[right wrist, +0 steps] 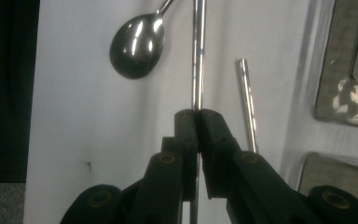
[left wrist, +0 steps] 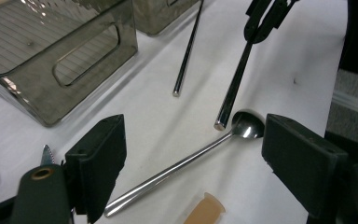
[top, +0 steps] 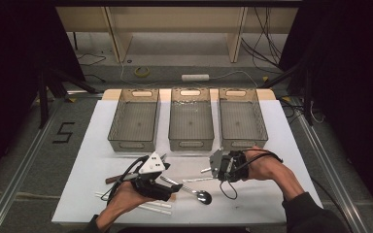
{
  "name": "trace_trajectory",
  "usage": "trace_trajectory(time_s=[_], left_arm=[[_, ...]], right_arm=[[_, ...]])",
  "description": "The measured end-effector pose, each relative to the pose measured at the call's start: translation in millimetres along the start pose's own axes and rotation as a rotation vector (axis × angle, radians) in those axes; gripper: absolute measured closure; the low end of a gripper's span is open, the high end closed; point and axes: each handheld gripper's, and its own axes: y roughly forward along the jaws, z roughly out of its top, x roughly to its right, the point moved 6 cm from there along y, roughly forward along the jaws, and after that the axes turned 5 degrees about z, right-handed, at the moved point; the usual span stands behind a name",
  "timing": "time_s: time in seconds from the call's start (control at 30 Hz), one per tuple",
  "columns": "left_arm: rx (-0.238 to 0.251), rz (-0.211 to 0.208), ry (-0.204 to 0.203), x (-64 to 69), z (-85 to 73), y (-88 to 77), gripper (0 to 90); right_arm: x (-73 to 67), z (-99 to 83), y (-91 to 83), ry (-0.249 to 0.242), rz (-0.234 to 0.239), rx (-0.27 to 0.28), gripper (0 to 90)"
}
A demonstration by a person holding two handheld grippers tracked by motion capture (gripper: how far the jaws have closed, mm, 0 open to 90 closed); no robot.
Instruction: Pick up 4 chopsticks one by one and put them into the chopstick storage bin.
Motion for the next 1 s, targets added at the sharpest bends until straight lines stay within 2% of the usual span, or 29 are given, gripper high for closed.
trace_trajectory(time_s=[0.37,0.47,0.5,0.63,0.73,0.77,0.83,0.87,1.0], left_arm=[[-0.086,-0.021,0.088,9.8,-2.7,10.2,33.0],[-0.095,-0.031,0.111,12.8,-3.6,11.3,41.3],[-0.101,-0.032,0.120,13.5,-4.1,11.8,41.3],[-0.141,-0.050,0.153,16.8,-7.4,13.2,49.8],[-0.152,-0.046,0.176,18.5,-8.3,13.5,56.7],[-0.157,-0.050,0.178,18.8,-8.8,13.8,60.8],[-0.161,-0.052,0.186,18.5,-9.5,14.0,63.0],[-0.162,-0.056,0.185,18.8,-9.7,13.9,67.8],[-0.178,-0.077,0.196,19.5,-10.5,13.6,70.6]], right_arm=[[-1.7,22.8,1.0,-0.052,-0.010,-0.001,86.3],[-3.5,31.2,1.9,-0.062,-0.010,0.006,86.3],[-3.5,31.2,1.9,-0.062,-0.010,0.006,86.3],[-4.6,38.7,1.9,-0.083,-0.006,0.013,86.3],[-5.8,42.7,3.3,-0.092,-0.003,0.005,86.2],[-6.5,45.0,5.0,-0.099,0.000,-0.001,86.2],[-6.7,46.2,5.7,-0.099,0.002,0.001,86.2],[-6.7,47.3,6.0,-0.102,0.002,0.003,86.2],[-7.5,50.2,6.6,-0.106,0.006,0.002,86.2]])
